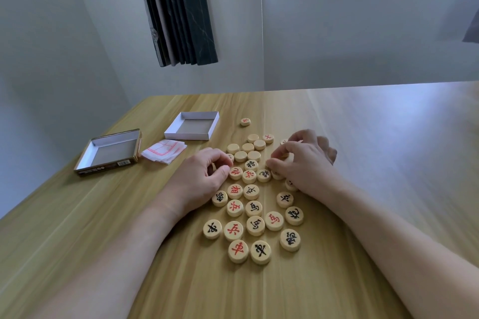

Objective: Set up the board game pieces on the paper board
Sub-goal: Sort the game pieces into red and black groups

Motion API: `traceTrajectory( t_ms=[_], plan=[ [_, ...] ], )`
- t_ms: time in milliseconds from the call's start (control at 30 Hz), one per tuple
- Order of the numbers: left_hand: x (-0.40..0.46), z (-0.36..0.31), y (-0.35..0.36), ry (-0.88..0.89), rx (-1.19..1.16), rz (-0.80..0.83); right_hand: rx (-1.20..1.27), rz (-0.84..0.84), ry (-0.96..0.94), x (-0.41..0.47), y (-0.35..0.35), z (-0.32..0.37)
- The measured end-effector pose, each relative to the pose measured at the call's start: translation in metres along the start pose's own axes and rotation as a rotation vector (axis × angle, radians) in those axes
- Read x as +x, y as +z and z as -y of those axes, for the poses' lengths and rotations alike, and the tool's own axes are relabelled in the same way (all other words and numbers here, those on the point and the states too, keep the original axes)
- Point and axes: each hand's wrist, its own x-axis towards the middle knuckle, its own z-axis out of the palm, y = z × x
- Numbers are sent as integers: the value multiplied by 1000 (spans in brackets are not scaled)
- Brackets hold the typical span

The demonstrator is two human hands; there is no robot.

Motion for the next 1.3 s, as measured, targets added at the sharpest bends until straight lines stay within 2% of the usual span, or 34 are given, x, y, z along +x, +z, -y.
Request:
traceTrajectory(
  t_ms=[133, 267, 567, 633, 800, 967, 1167, 1300],
  plan=[
    [0, -1, 1, 9, 2, 2, 7, -50, -23, 2, 2, -1],
    [0, 0, 0, 7, 4, 4, 2, -19, -46, 0, 4, -2],
    [-1, -1, -1, -48, -61, 5, 223, -73, 0, -3, -8, -5],
    [4, -5, -3, -74, -117, -16, 204, -79, -21, 3, -11, -3],
    [31, -10, -14, -92, -80, -30, 133, 50, -198, 33, -11, 5],
    [54, -6, -8, -204, -320, -15, -22, -33, -294, 48, 5, -7],
    [70, 7, 2, -138, -192, 141, -57, -14, -290, 58, 15, -10],
    [71, 9, 6, -116, -157, 168, -77, 6, -282, 58, 17, -13]
  ],
)
